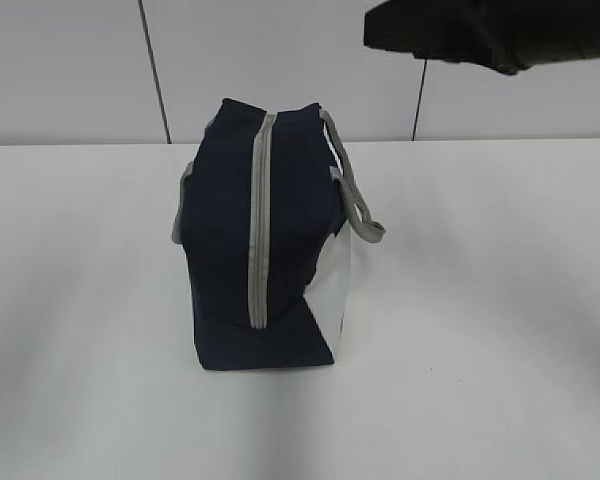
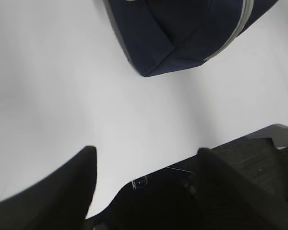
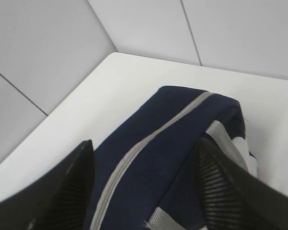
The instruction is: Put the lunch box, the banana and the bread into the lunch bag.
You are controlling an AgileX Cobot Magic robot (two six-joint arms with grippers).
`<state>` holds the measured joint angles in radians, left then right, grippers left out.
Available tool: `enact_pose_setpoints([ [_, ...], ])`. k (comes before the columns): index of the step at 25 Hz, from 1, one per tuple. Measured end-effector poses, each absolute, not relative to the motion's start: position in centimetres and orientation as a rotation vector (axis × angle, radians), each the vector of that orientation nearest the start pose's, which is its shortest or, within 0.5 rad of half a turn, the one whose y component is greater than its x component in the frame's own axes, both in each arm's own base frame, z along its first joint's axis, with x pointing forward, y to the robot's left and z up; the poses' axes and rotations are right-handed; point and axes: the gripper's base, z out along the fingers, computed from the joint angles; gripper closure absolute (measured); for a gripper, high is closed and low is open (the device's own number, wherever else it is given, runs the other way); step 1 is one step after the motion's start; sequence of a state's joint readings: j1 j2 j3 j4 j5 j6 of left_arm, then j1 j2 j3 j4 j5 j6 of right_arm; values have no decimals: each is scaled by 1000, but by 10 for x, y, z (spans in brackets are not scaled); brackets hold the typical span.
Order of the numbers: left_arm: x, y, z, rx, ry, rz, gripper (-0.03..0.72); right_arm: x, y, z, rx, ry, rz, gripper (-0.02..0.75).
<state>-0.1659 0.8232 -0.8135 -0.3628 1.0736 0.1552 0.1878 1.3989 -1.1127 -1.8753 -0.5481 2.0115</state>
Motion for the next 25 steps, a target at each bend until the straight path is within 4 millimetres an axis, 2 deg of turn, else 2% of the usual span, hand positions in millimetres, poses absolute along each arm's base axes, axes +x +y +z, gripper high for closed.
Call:
enact_pose_setpoints([
  [7, 66, -33, 293, 263, 2455, -382, 246, 257, 121, 319, -445, 1910, 500, 260],
  [14, 18, -18, 285, 222, 2321, -290, 246, 233, 131, 290, -467, 1955, 427, 260],
  [17, 6, -14, 285, 215, 2249, -274, 246, 229, 128, 283, -466, 1970, 408, 260],
  [20, 0, -11, 285, 212, 2212, -248, 246, 226, 126, 285, -461, 1959, 402, 260],
  [25, 6, 0, 282, 198, 2189, -77, 246, 221, 122, 295, -450, 1915, 390, 260],
])
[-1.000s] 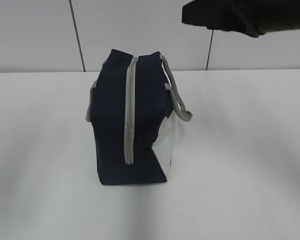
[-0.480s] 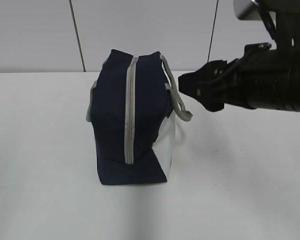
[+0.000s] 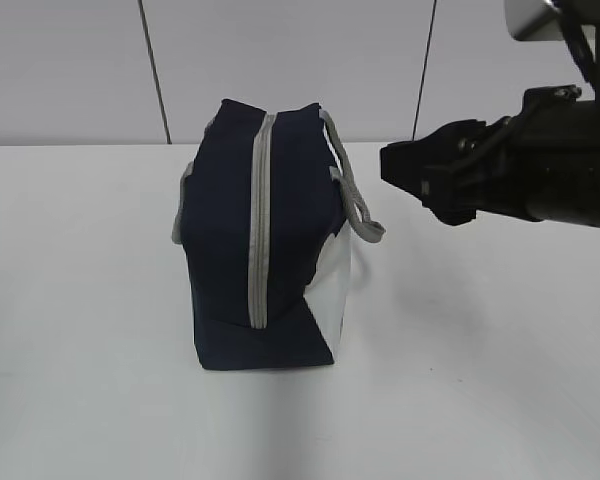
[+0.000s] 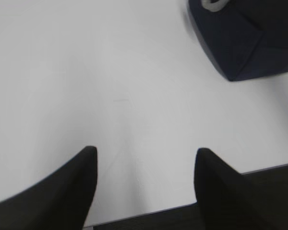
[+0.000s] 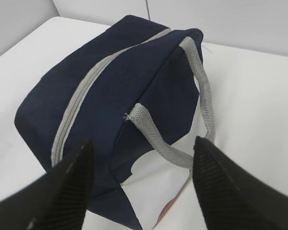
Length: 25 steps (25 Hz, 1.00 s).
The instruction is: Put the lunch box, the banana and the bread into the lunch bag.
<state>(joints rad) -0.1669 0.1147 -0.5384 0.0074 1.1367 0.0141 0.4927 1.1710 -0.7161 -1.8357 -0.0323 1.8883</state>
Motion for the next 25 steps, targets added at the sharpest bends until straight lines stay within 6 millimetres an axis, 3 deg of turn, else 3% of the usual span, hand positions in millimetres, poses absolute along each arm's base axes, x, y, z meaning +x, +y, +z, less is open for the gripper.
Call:
enact_pose_setpoints([
  [9, 8, 0, 280, 197, 2178, -73, 246, 215, 118, 305, -449, 1873, 389, 260],
  [25, 8, 0, 280, 197, 2178, -73, 264, 213, 119, 306, -461, 1870, 402, 261],
])
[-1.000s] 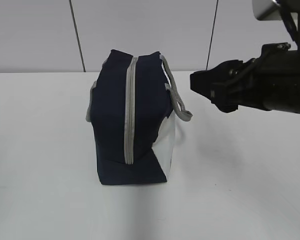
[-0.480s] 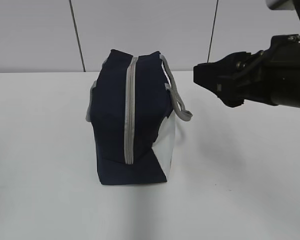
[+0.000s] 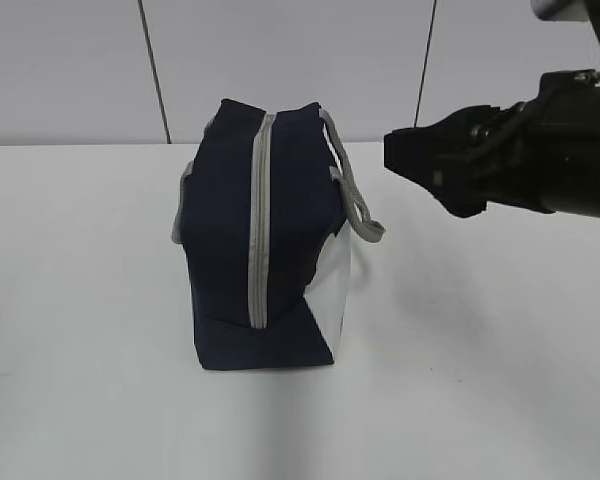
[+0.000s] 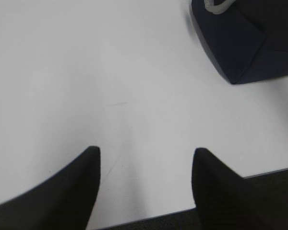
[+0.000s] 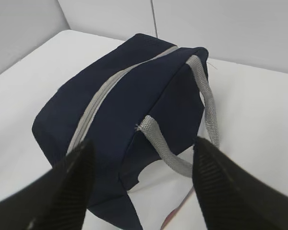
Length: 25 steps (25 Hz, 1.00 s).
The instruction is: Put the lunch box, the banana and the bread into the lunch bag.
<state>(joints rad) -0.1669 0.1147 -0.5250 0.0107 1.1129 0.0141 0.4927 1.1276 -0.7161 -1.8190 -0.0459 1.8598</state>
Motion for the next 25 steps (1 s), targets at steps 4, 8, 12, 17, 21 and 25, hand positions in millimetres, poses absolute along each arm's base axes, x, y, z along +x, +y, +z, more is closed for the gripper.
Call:
enact_pose_setpoints([
  [4, 8, 0, 280, 197, 2178, -73, 264, 212, 121, 307, -543, 1833, 380, 261],
  [8, 8, 0, 280, 197, 2178, -73, 264, 216, 115, 306, -504, 1844, 287, 261],
  [12, 8, 0, 280, 197, 2178, -73, 265, 215, 105, 297, -487, 1963, 177, 261],
  [17, 8, 0, 280, 197, 2178, -73, 265, 203, 106, 297, -610, 2000, 205, 261],
  [21, 8, 0, 280, 197, 2178, -73, 274, 196, 109, 300, -690, 1981, 245, 261],
  [25, 8, 0, 280, 197, 2178, -73, 274, 194, 110, 299, -711, 1989, 253, 261],
])
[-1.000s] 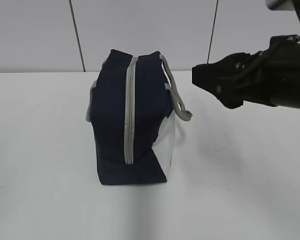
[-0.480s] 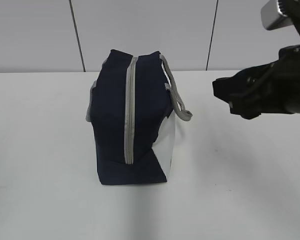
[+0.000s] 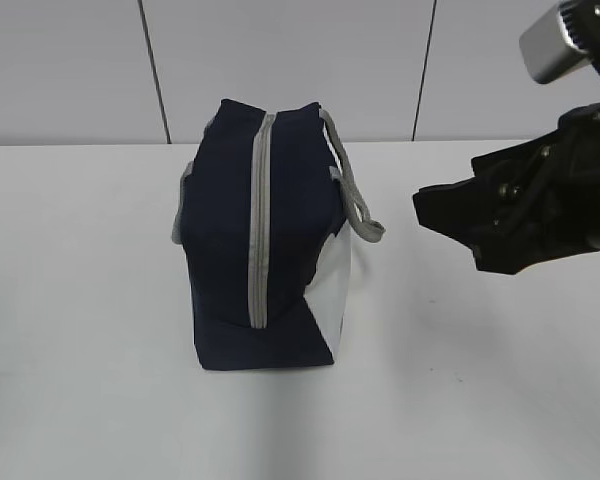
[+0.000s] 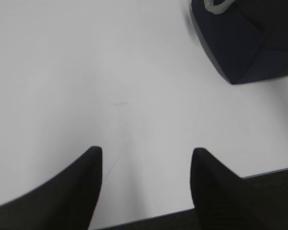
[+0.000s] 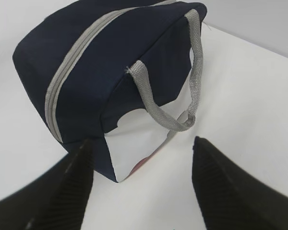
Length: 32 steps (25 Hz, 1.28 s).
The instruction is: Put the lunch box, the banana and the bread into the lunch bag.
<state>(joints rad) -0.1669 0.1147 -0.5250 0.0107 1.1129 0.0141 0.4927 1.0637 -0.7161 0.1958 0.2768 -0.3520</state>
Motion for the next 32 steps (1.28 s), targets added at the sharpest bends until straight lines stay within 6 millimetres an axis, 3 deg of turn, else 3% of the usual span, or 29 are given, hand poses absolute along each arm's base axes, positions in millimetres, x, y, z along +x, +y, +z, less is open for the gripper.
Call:
enact_pose_setpoints([
  [6, 8, 0, 280, 197, 2178, -73, 274, 192, 109, 301, -710, 1986, 259, 261],
  [10, 8, 0, 280, 197, 2178, -73, 279, 181, 102, 315, -690, 1924, 263, 261],
  [14, 8, -1, 280, 197, 2178, -74, 291, 172, 85, 329, -599, 1880, 246, 261],
  [18, 8, -1, 280, 197, 2178, -74, 293, 163, 59, 322, -462, 1951, 207, 261],
  [25, 8, -1, 280, 197, 2178, -74, 295, 127, 30, 322, -329, 2054, 159, 261],
  [32, 8, -1, 280, 197, 2178, -74, 321, 81, 19, 316, -276, 2184, 137, 262],
])
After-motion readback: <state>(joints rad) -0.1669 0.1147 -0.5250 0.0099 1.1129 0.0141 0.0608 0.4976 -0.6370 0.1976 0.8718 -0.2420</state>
